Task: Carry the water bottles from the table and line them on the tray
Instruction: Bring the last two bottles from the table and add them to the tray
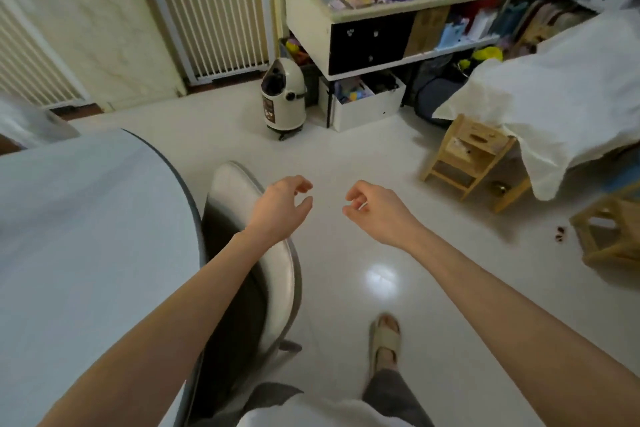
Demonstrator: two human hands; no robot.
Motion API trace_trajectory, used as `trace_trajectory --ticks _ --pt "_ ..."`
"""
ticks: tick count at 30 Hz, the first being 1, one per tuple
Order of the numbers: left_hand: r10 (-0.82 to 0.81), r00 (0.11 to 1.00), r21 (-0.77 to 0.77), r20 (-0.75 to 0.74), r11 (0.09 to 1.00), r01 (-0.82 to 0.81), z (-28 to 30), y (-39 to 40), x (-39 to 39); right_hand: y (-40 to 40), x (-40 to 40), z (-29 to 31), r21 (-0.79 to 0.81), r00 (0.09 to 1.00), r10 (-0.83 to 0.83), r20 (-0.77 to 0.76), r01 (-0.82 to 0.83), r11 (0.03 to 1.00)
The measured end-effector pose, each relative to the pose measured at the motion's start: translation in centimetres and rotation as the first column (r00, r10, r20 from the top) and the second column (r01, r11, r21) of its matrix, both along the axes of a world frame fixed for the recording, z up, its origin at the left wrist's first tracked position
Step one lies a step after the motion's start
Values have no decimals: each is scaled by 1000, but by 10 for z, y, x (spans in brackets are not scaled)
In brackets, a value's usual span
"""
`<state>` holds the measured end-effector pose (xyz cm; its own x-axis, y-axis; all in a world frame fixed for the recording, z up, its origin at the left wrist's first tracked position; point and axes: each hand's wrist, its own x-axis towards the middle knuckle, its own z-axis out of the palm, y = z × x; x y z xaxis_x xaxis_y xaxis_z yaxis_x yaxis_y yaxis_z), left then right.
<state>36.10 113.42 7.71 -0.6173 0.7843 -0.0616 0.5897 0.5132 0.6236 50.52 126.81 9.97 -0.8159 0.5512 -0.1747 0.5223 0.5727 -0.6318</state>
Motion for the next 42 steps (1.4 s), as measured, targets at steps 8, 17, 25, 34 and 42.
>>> trace_trajectory --ticks 8,17,25,34,42 --pt "387 922 -118 14 916 -383 -22 82 -82 133 -146 -4 8 916 398 53 -399 917" --pt "731 681 -183 41 675 -715 -35 84 -173 162 -322 -23 1 704 703 98 -707 707" --pt "828 551 -183 103 560 -808 -44 70 -307 141 -478 -24 14 581 803 131 -811 584" --pt "953 284 -219 103 300 -928 -46 -7 -389 35 -636 -12 5 279 950 140 -960 281" --pt "970 -213 -254 119 -178 -951 -50 -92 -414 -107 -744 -28 -14 -160 973 169 -987 -160"
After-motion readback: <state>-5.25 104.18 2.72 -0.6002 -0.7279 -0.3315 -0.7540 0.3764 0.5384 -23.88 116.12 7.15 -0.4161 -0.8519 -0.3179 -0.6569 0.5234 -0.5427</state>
